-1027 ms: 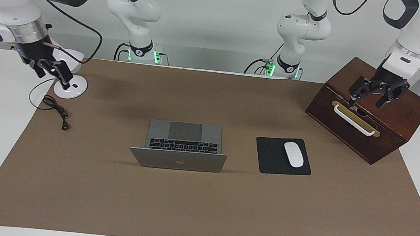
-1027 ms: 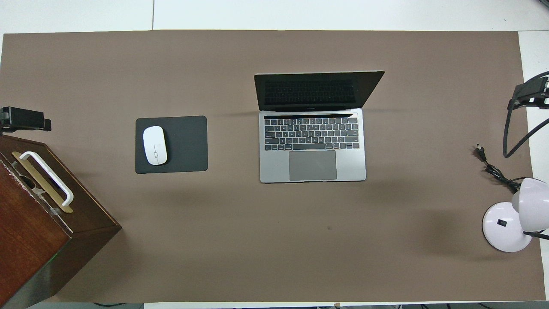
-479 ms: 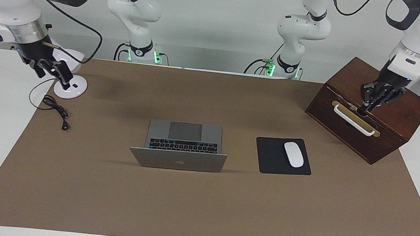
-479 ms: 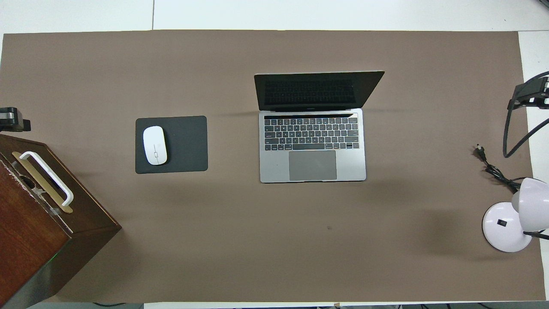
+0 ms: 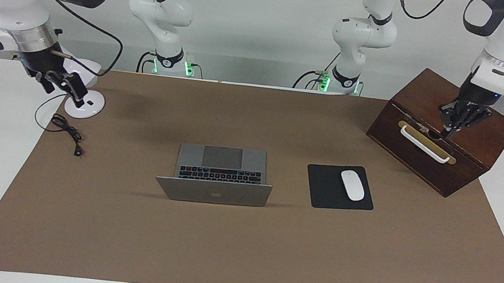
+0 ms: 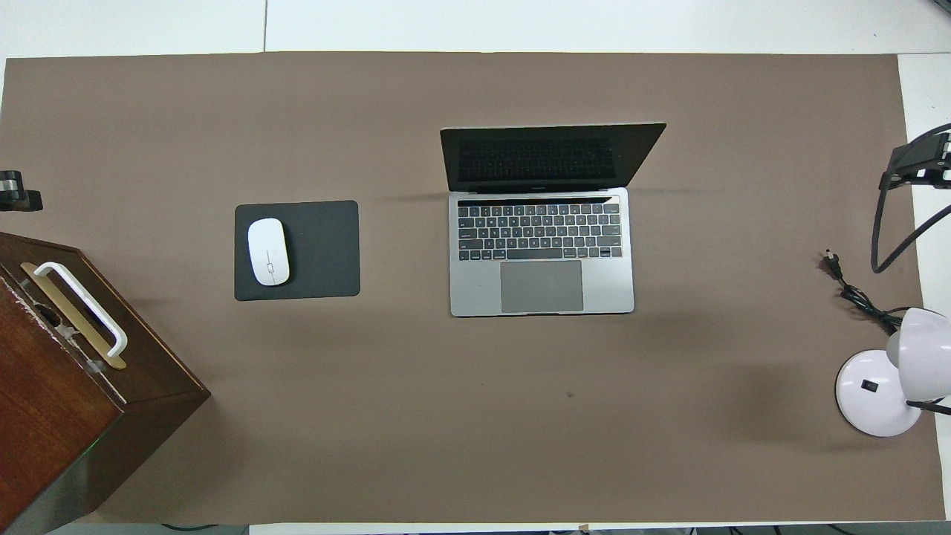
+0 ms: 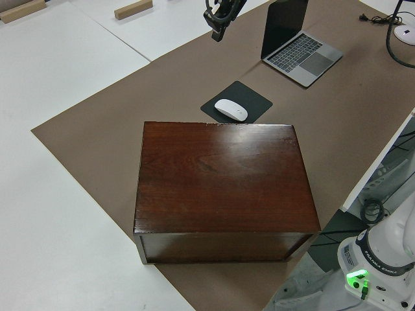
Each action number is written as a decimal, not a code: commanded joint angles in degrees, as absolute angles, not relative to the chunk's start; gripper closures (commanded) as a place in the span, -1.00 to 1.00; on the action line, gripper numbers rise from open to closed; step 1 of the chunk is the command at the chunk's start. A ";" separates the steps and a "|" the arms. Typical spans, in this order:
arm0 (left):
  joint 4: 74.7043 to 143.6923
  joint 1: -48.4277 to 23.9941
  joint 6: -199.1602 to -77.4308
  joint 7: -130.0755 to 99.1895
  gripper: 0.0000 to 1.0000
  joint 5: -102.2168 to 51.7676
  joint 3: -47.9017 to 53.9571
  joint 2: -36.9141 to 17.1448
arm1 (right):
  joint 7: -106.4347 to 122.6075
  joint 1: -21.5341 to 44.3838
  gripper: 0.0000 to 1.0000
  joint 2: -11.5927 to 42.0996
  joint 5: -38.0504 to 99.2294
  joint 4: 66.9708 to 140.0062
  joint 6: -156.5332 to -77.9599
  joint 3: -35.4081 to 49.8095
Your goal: Close laptop with both arms
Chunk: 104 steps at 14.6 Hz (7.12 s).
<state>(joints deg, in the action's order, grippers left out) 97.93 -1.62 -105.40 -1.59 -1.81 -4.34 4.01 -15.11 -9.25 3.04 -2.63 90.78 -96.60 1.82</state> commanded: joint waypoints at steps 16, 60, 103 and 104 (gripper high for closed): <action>110.54 -15.80 -125.74 -8.44 1.00 -7.65 -3.16 8.08 | -6.34 -11.78 1.00 12.45 -4.22 79.30 -103.80 2.20; 143.26 -47.90 -200.66 0.96 1.00 -7.65 -3.52 -16.35 | -44.12 15.91 1.00 43.33 -4.13 54.40 -110.93 2.20; 145.37 -45.18 -200.74 8.79 1.00 -7.65 -3.78 -21.53 | -43.24 11.60 1.00 36.04 14.50 67.41 -83.59 2.20; 145.46 -45.18 -200.74 8.79 1.00 -7.65 -3.78 -21.53 | -43.42 11.86 1.00 35.69 14.50 68.02 -82.89 2.20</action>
<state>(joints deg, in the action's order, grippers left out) 143.27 -46.73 -201.67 6.68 -6.69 -2.64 -16.02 -43.60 12.29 38.18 12.89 64.17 -84.30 1.68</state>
